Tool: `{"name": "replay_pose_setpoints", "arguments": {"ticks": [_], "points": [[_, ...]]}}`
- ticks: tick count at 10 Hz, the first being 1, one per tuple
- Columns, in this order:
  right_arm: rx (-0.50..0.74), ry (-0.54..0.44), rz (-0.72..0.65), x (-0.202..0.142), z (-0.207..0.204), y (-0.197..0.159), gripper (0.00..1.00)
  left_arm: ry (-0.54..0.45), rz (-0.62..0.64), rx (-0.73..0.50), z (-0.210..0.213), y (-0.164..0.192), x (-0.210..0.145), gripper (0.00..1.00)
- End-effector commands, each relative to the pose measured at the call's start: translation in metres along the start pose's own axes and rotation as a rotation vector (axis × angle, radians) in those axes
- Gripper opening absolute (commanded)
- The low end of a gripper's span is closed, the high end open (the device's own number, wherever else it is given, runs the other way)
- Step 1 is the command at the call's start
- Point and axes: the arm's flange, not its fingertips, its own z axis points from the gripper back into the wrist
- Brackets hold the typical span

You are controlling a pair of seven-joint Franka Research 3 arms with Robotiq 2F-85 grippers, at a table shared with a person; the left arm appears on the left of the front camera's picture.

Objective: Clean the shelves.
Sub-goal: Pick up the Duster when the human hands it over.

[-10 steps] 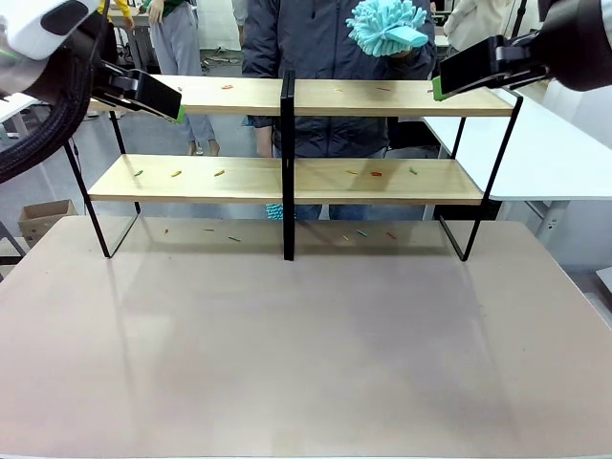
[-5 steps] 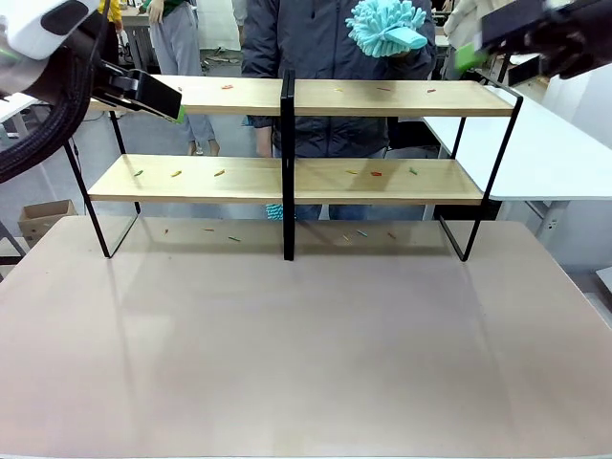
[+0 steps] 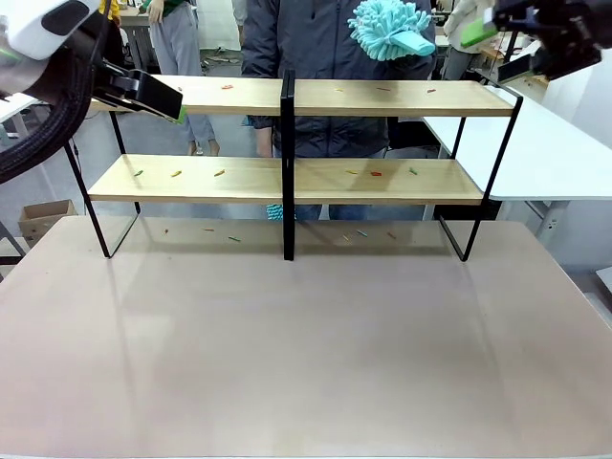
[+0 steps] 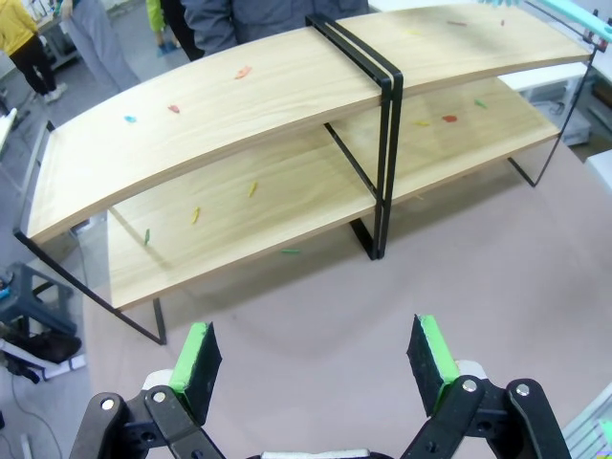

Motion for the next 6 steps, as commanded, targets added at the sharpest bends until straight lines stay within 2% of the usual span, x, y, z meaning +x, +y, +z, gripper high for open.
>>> {"name": "replay_pose_setpoints", "arguments": {"ticks": [1,3,4,6], "points": [[0.154,-0.017,-0.261,0.081,-0.044,-0.018,1.0,-0.007,0.0,0.006,0.001,0.001,0.001,1.0],[0.12,-0.015,-0.406,0.118,-0.086,-0.022,1.0,-0.007,0.0,0.006,0.001,0.001,0.001,1.0],[0.105,0.04,-0.445,0.124,-0.105,-0.021,1.0,-0.007,0.0,0.006,0.001,0.001,0.001,1.0],[0.067,0.06,-0.447,0.124,-0.113,-0.023,1.0,-0.007,0.0,0.006,0.001,0.001,0.001,1.0]]}}
